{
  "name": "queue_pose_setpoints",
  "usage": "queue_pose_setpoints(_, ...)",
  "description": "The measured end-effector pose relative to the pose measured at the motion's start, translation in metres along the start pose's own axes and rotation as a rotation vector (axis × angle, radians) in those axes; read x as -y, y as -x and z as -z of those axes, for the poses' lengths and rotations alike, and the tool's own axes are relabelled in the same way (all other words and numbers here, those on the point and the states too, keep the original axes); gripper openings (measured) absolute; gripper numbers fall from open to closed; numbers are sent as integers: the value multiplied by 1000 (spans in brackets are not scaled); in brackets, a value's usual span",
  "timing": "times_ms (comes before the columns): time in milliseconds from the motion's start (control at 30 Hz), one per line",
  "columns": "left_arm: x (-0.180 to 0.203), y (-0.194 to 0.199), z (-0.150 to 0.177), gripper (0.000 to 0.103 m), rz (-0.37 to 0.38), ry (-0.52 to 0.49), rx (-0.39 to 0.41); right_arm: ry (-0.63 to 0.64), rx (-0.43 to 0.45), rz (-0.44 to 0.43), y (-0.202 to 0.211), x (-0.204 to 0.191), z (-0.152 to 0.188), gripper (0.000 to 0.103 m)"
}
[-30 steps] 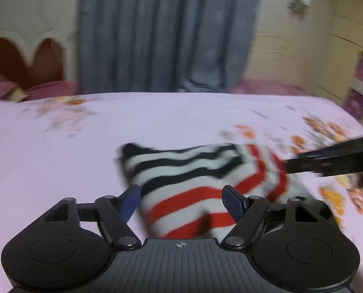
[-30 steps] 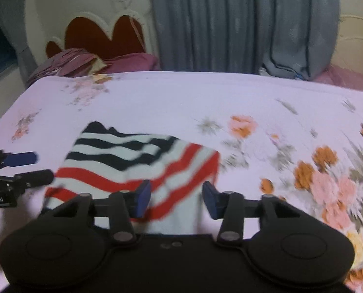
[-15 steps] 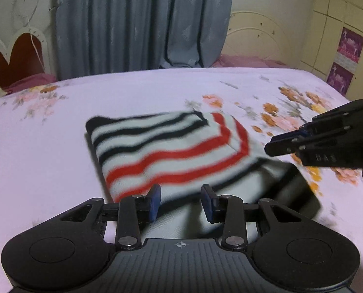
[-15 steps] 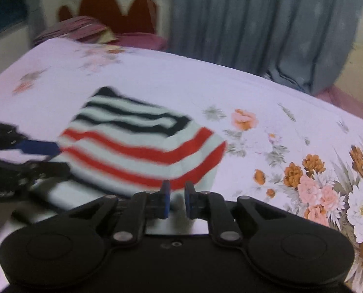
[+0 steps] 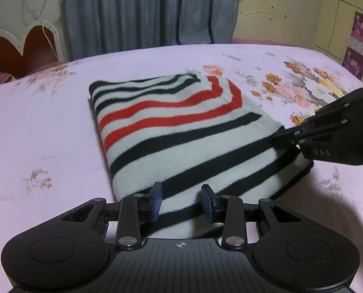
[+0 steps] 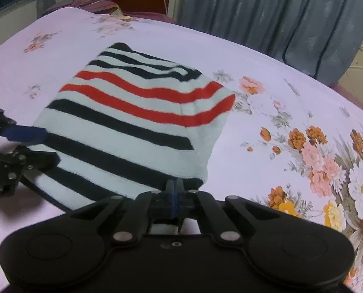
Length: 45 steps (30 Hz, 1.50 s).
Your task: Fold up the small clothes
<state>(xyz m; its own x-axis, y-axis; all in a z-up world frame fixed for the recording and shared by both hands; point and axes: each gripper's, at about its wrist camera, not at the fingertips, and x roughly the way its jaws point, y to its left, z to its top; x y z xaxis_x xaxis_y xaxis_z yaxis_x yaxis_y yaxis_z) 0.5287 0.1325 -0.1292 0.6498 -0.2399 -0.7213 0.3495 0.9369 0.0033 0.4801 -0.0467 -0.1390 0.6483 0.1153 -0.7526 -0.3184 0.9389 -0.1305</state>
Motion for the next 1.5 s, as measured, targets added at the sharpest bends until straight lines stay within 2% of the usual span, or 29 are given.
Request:
queue_pose_setpoints(367,7,-2,8,36,-51,3,5,-3,38,25,-2,-2,9,0)
queue_pose_setpoints(600,10,1,14,36,-70,-7,1,-42,27,-30,3,6,26,0)
queue_pose_setpoints(733,11,9,12,36,-85,20,20,-113,18,-52,8,12,21,0)
queue_pose_setpoints(833,13,36,15,36,-105,58,84,-171,104,-65,38,17,25,16)
queue_pose_setpoints(967,17,69,23,39,-115,118,133,-223,126,-73,67,27,43,17)
queue_pose_setpoints(1000,18,76,25,57,-120,129,144,-232,136,-67,75,29,48,21)
queue_pose_setpoints(1033,22,84,28,86,-135,139,169,-242,152,-64,83,31,53,45)
queue_pose_setpoints(1067,26,93,31,92,-155,145,202,-257,172,-57,92,32,57,80)
queue_pose_setpoints(1100,31,100,34,96,-172,144,232,-268,198,-48,101,33,62,93)
queue_pose_setpoints(1267,56,133,44,99,-193,151,260,-260,223,-35,132,36,81,102)
queue_pose_setpoints(1333,69,148,49,102,-203,151,273,-251,232,-30,146,34,90,102)
queue_pose_setpoints(1500,96,185,68,102,-227,153,296,-221,232,-1,175,25,113,102)
